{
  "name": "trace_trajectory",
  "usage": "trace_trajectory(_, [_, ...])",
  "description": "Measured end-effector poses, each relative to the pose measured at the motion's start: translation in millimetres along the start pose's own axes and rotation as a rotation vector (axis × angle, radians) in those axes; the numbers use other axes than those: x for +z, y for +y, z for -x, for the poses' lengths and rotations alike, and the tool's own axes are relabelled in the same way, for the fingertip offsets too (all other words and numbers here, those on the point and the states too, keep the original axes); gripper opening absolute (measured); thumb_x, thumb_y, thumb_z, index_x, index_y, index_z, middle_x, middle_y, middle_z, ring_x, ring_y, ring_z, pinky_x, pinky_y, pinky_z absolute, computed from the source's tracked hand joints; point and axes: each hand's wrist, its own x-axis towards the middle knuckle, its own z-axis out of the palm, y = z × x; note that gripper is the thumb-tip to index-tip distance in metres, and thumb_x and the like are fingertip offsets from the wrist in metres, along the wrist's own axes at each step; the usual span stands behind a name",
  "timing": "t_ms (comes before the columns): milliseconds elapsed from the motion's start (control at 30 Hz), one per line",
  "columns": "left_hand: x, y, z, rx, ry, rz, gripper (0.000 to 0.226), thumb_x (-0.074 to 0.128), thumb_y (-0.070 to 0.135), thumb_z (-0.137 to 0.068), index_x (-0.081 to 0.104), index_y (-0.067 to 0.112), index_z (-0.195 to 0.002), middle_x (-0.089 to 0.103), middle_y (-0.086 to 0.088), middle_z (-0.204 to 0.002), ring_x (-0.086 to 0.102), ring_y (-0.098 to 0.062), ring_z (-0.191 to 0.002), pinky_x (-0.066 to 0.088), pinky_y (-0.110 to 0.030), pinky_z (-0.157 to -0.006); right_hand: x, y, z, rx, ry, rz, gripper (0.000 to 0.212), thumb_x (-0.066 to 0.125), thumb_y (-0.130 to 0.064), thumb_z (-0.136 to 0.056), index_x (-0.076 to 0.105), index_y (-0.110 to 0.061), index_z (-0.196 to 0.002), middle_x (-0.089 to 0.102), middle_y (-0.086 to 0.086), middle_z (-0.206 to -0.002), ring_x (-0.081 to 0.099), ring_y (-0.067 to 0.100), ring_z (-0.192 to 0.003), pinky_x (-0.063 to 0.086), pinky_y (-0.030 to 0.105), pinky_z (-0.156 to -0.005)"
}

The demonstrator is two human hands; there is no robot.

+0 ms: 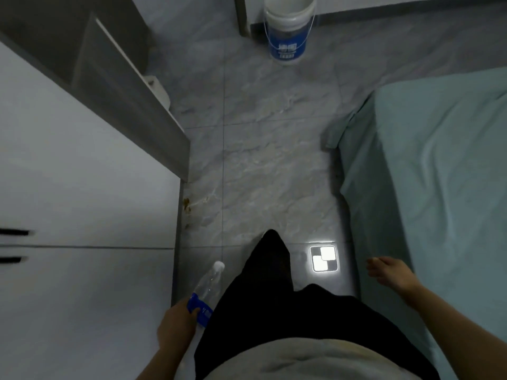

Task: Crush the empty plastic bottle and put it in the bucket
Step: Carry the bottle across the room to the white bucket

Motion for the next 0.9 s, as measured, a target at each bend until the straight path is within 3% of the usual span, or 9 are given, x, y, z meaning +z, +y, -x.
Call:
trace_trajectory(167, [-46,65,-57,0.118,0.008,-0.055,0.020,0.050,0.021,-0.088,0.061,0.010,-0.101,0.068,-0.014,-0.099,0.062,-0.028,-0.090,0.043,-0.029,-0.071,-9,-26,-19,0.124,0.060,-0.021,0.030,0.040,-0.009,-0.093,0.058,0.012,-0.105,0.059,0.021,-0.094,0.053,0.026,-0.071,0.032,0.024,-0.058])
trace_trajectory(300, [-85,136,-99,0.228,0.021,-0.126,0.025,0.048,0.022,-0.090,0.060,0.006,-0.104,0.066,-0.020,-0.106,0.061,-0.032,-0.097,0.047,-0.036,-0.081,-23,-45,-31,0.200,0.074,-0.067,0.030,0.040,-0.010,-0.093,0.057,0.011,-0.108,0.057,0.020,-0.097,0.053,0.029,-0.084,0.035,0.025,-0.060])
trace_trajectory(500, [-130,246,-150,0.322,0.082,-0.127,0.023,0.049,0.020,-0.089,0.059,0.007,-0.104,0.067,-0.019,-0.102,0.061,-0.035,-0.094,0.049,-0.039,-0.081,-47,-81,-60,0.292,0.091,-0.144,0.031,0.043,-0.008,-0.093,0.054,0.015,-0.109,0.056,0.023,-0.099,0.052,0.030,-0.073,0.035,0.031,-0.059])
trace_trajectory(600, [-141,291,-174,0.328,0.086,-0.115,0.023,0.049,0.020,-0.089,0.058,0.007,-0.105,0.067,-0.019,-0.102,0.061,-0.035,-0.092,0.048,-0.038,-0.079,-64,-114,-93,0.286,0.087,-0.134,0.030,0.042,-0.006,-0.093,0.054,0.016,-0.108,0.055,0.023,-0.097,0.050,0.028,-0.067,0.033,0.030,-0.058])
trace_trajectory(733, [-143,335,-190,0.300,0.078,-0.093,0.014,0.050,0.015,-0.088,0.058,0.008,-0.097,0.064,-0.016,-0.092,0.060,-0.031,-0.085,0.038,-0.030,-0.068,-95,-177,-146,0.225,0.104,-0.156,0.031,0.041,-0.010,-0.093,0.054,0.013,-0.108,0.056,0.022,-0.099,0.053,0.031,-0.087,0.037,0.033,-0.065])
trace_trajectory(833, [-142,359,-194,0.256,0.065,-0.038,0.006,0.051,0.013,-0.086,0.053,0.016,-0.082,0.059,-0.010,-0.082,0.050,-0.021,-0.072,0.034,-0.028,-0.065,-115,-230,-180,0.147,0.094,-0.148,0.031,0.040,-0.011,-0.094,0.056,0.011,-0.107,0.058,0.021,-0.098,0.054,0.030,-0.089,0.038,0.034,-0.072])
trace_trajectory(900, [-143,370,-199,0.212,0.071,-0.043,0.007,0.050,0.015,-0.087,0.057,0.014,-0.086,0.063,-0.011,-0.085,0.048,-0.018,-0.071,0.034,-0.028,-0.065,-125,-263,-199,0.122,0.081,-0.141,0.031,0.040,-0.011,-0.093,0.056,0.012,-0.106,0.058,0.021,-0.096,0.053,0.030,-0.086,0.038,0.031,-0.065])
